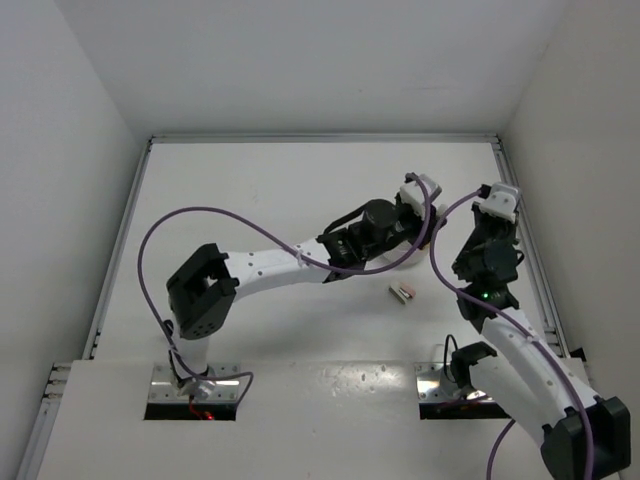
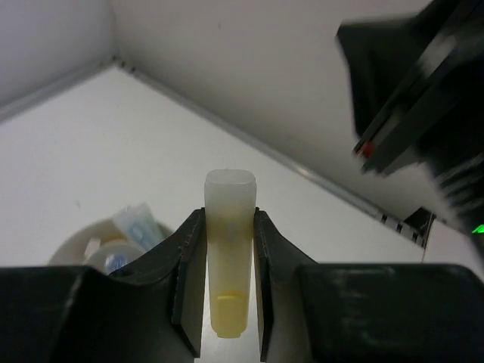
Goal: Sort the stationery into containers
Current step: Place the pen in the storage box.
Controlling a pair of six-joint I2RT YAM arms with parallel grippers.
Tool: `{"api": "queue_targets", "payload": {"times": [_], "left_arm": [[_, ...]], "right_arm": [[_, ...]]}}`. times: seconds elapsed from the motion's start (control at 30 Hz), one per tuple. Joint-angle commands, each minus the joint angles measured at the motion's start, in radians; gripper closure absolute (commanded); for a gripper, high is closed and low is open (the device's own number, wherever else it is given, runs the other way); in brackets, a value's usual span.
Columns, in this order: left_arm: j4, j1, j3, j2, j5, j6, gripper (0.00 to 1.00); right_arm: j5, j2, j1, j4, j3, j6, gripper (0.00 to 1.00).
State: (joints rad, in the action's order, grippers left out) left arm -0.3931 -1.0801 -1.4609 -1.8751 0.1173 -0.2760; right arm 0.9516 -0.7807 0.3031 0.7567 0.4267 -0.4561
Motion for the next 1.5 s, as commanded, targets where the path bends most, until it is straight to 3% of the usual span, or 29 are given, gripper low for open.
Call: {"api": "queue_targets", "payload": {"times": [0.0,0.53,1.33,1.47], "left_arm": [[-0.084,-0.006,-0.102,-0.059,-0.013,0.09,1.0],[-0.167,0.003,-0.285,-0.344,0.145,0.123,1.0],[-0.176,0.062,-0.326,-0.441,0.151,0.092,1.0],[-0.185,0.062,-0.27,-0.441,0.14,0.07,1.0]], "right_arm": [[0.009,-0.002,-0.004,0.079,-0.011,-0.006,1.0],[0.019,0.008,-0.022,0.236,-0.065,-0.061,1.0],[0.01,0.008,-0.022,0.245,-0.083,-0.061,1.0],[0.01,0.008,-0.022,0.245,-0.083,-0.061,1.0]]}}
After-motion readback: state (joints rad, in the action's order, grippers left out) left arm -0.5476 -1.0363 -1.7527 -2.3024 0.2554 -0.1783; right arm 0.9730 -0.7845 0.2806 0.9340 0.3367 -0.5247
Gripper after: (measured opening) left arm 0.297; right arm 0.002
